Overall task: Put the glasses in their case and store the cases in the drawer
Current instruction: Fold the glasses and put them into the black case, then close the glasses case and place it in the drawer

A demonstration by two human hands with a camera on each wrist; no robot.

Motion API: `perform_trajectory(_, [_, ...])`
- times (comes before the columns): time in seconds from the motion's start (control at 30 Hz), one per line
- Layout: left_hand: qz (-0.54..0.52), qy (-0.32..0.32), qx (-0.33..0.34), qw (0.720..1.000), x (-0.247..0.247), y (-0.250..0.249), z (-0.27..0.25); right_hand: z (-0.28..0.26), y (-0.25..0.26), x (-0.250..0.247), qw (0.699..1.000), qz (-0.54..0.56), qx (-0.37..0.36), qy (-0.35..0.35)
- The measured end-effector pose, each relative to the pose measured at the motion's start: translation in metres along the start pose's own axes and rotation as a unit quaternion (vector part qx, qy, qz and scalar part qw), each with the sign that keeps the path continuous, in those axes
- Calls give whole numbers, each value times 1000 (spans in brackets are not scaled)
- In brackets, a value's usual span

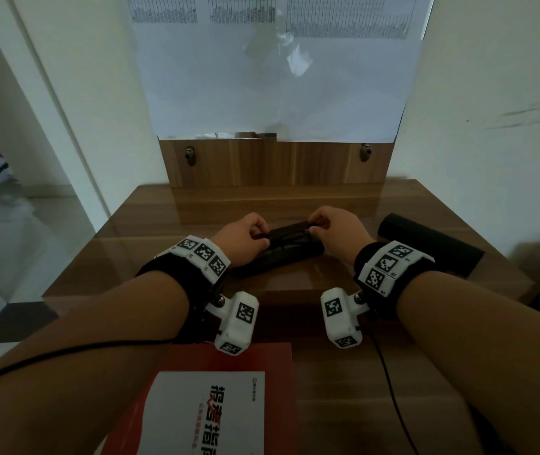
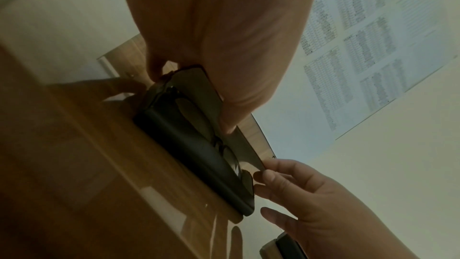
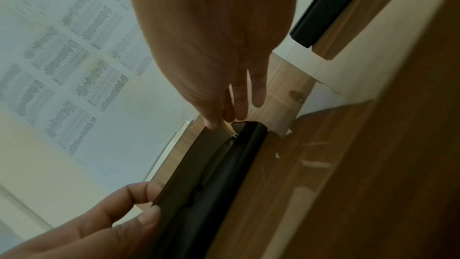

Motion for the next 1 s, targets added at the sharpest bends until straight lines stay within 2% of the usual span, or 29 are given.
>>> perform_trajectory(0.53, [25,-14,21,999,13,1,-14,-20,-9,5,998,-3,52,17])
perform_trajectory(1.0, [33,-18,11,999,16,4,-14,-24,-10,8,998,2,58,15])
Point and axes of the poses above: each hand's wrist, its own z-axis towards the middle knuckle, its own x-axis out of the palm, y = z × x, the point moved 3 cm from there along z, towards the middle knuckle, and after that the axes turned 13 degrees about -y, right-handed, at the moved point
